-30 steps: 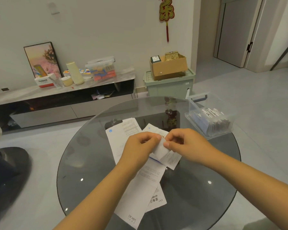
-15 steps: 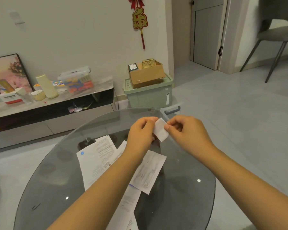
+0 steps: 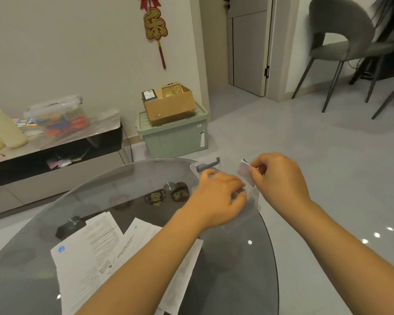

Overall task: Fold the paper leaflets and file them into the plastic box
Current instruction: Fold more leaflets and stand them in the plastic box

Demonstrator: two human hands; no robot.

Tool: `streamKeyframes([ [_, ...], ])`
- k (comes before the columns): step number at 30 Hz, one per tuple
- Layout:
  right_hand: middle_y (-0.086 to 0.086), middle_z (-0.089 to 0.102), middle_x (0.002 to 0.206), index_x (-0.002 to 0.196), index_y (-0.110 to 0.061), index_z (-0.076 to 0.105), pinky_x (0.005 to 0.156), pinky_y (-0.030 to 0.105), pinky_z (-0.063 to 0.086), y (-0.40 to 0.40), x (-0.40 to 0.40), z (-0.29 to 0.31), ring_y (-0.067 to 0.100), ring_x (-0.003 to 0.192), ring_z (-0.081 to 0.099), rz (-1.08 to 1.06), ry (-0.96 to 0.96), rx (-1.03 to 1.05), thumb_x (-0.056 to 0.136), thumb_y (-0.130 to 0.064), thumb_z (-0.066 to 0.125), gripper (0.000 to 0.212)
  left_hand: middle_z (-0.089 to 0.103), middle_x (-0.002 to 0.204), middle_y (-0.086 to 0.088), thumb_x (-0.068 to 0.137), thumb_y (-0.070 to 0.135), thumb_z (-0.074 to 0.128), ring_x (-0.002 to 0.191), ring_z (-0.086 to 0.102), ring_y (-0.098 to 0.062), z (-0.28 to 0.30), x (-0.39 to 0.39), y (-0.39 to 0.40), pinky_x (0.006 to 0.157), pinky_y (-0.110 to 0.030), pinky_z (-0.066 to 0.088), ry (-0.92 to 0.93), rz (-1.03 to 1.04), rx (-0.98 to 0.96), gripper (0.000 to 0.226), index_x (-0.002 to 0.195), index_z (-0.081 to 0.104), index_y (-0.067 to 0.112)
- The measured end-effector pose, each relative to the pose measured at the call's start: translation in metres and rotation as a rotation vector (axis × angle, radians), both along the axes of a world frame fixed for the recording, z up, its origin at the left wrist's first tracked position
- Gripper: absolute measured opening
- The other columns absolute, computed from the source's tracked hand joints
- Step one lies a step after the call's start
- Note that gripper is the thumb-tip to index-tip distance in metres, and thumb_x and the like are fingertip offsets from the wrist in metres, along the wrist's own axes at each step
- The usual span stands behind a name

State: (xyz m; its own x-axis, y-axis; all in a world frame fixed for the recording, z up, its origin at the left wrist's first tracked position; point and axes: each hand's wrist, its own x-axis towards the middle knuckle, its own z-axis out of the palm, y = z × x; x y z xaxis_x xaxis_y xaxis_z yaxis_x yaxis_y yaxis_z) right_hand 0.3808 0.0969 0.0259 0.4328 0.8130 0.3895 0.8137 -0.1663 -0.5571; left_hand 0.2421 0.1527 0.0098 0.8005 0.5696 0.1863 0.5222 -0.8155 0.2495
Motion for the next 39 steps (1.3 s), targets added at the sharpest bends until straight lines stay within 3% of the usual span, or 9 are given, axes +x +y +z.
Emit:
streamKeyframes([
  [5,0.004,0.061,0.086,0.083,-0.011,0.068,0.061,0.028,0.040,0.005,-0.001,-0.005,0.022,0.075,0.056,-0.012,-0.044,-0.050,0.089,-0.026,0.060,0.017,0.058,0.119,0.008,0.080,0.052,0.005,0.111,0.042,-0.015,-0.006,0.007,0.005,0.105,-0.037,0.014,0.158,-0.086,0.136,0.073,0.119,0.060,0.022],
  [10,0.003,0.060,0.089,0.085,-0.011,0.067,0.059,0.024,0.033,0.008,-0.003,-0.010,0.018,0.073,0.051,-0.033,-0.097,-0.094,0.088,-0.017,0.058,0.012,0.057,0.111,0.004,0.076,0.053,0.003,0.105,0.040,-0.017,-0.006,0.009,0.003,0.104,-0.039,0.018,0.167,-0.050,0.160,0.077,0.116,0.060,0.020],
  [16,0.004,0.058,0.089,0.085,-0.009,0.067,0.053,0.025,0.027,0.010,-0.005,-0.010,0.017,0.072,0.046,-0.043,-0.136,-0.099,0.088,-0.015,0.056,0.012,0.061,0.103,0.004,0.077,0.051,0.006,0.103,0.044,-0.017,-0.010,0.006,0.002,0.105,-0.040,0.019,0.140,-0.036,0.203,0.072,0.102,0.065,0.017],
  [22,0.009,0.057,0.075,0.071,-0.004,0.064,0.046,0.022,0.022,0.013,-0.009,-0.015,0.021,0.062,0.044,-0.024,-0.173,-0.018,0.084,-0.007,0.062,0.013,0.050,0.069,0.007,0.077,0.048,0.008,0.082,0.035,-0.011,-0.012,0.005,0.002,0.110,-0.041,0.013,0.107,0.012,0.225,0.060,0.075,0.059,0.016],
  [24,0.010,0.056,0.071,0.068,-0.003,0.063,0.046,0.022,0.022,0.013,-0.011,-0.015,0.022,0.059,0.043,-0.013,-0.179,0.008,0.081,-0.004,0.064,0.013,0.056,0.071,0.006,0.077,0.048,0.009,0.083,0.038,-0.011,-0.013,0.004,0.002,0.112,-0.042,0.011,0.111,0.017,0.221,0.062,0.078,0.062,0.015],
  [28,0.006,0.056,0.085,0.081,-0.006,0.065,0.050,0.025,0.027,0.011,-0.009,-0.012,0.019,0.069,0.045,-0.016,-0.172,-0.057,0.090,-0.016,0.056,0.015,0.059,0.086,0.006,0.079,0.049,0.010,0.099,0.045,-0.014,-0.009,0.004,0.001,0.114,-0.046,0.007,0.149,0.011,0.180,0.063,0.100,0.061,0.018],
  [31,0.006,0.058,0.090,0.085,-0.008,0.065,0.056,0.026,0.028,0.012,-0.009,-0.011,0.018,0.072,0.045,-0.020,-0.198,-0.107,0.091,-0.015,0.054,0.014,0.063,0.100,0.005,0.073,0.052,0.001,0.108,0.043,-0.015,-0.008,0.004,0.001,0.115,-0.047,0.005,0.196,-0.002,0.196,0.080,0.112,0.064,0.020],
  [36,0.006,0.057,0.094,0.093,-0.009,0.070,0.064,0.025,0.029,0.012,-0.007,-0.010,0.021,0.083,0.049,-0.011,-0.222,-0.131,0.089,-0.010,0.056,0.014,0.064,0.101,0.005,0.076,0.053,0.007,0.106,0.046,-0.015,-0.012,0.003,0.001,0.113,-0.042,0.002,0.116,0.007,0.183,0.075,0.110,0.065,0.020],
  [39,0.003,0.055,0.098,0.101,-0.015,0.071,0.069,0.023,0.029,0.010,-0.008,-0.008,0.021,0.093,0.051,0.019,-0.248,-0.157,0.091,-0.019,0.057,0.017,0.063,0.103,0.005,0.080,0.054,0.015,0.105,0.049,-0.016,-0.016,0.002,0.002,0.112,-0.041,0.005,0.058,0.003,0.180,0.066,0.110,0.064,0.021],
])
